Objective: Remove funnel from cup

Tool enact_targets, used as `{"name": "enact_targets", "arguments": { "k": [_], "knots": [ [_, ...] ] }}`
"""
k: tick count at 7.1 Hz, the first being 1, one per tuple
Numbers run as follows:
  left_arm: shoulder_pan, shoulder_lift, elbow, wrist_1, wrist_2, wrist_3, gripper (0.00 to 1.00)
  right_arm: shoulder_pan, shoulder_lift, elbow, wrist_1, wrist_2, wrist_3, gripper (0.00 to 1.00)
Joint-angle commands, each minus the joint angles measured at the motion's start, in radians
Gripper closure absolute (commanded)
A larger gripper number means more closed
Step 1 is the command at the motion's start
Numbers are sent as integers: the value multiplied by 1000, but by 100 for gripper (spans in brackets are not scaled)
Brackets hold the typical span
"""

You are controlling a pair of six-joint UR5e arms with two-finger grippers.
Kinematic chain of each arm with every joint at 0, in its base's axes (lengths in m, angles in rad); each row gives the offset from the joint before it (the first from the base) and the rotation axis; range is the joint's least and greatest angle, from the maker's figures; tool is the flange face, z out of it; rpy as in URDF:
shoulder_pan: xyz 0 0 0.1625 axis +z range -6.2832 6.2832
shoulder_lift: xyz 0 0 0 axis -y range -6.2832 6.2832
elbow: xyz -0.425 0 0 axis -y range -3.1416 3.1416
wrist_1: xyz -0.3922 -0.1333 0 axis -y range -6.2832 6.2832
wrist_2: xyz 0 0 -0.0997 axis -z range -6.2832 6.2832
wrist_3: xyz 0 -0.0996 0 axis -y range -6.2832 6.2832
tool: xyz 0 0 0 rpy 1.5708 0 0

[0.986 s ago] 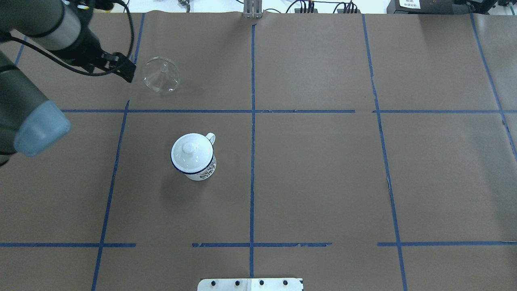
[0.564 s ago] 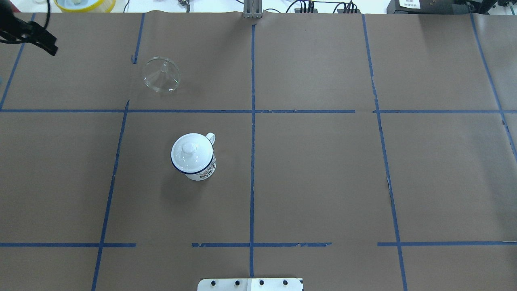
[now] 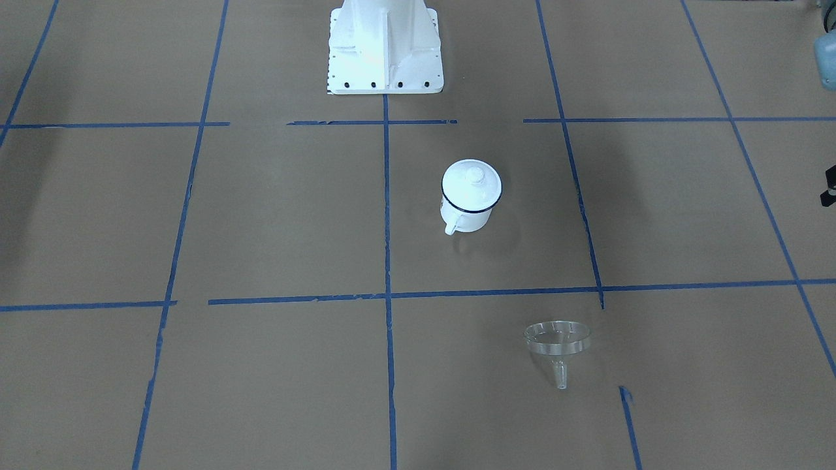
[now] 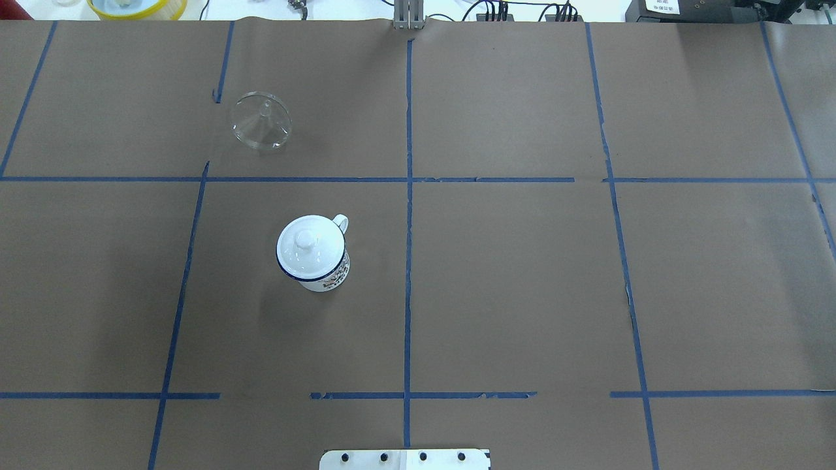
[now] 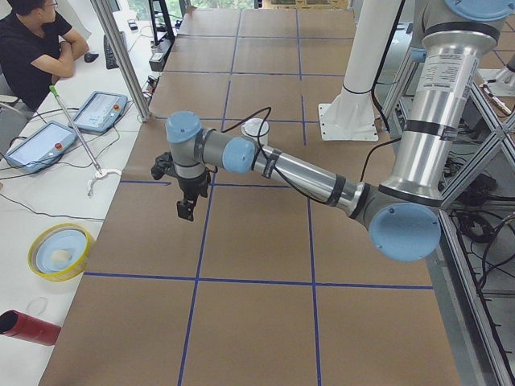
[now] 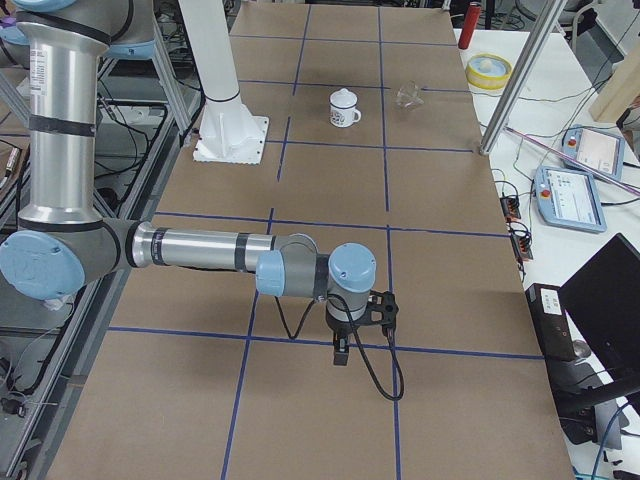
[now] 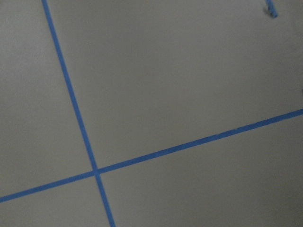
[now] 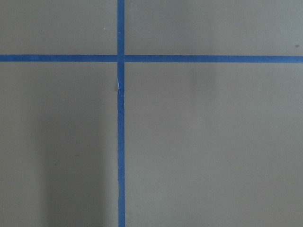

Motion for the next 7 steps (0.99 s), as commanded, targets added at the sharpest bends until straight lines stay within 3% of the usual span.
{"name": "enact_targets", "arguments": {
  "k": [1,3,7],
  "knots": [
    [-62,35,117,-83,-5,11,0,0,0,0,0,0,0,0],
    [-123,44,135,-66,-52,11,0,0,0,0,0,0,0,0],
    [-123,71,142,-63,-65,11,0,0,0,1,0,0,0,0]
  ]
}}
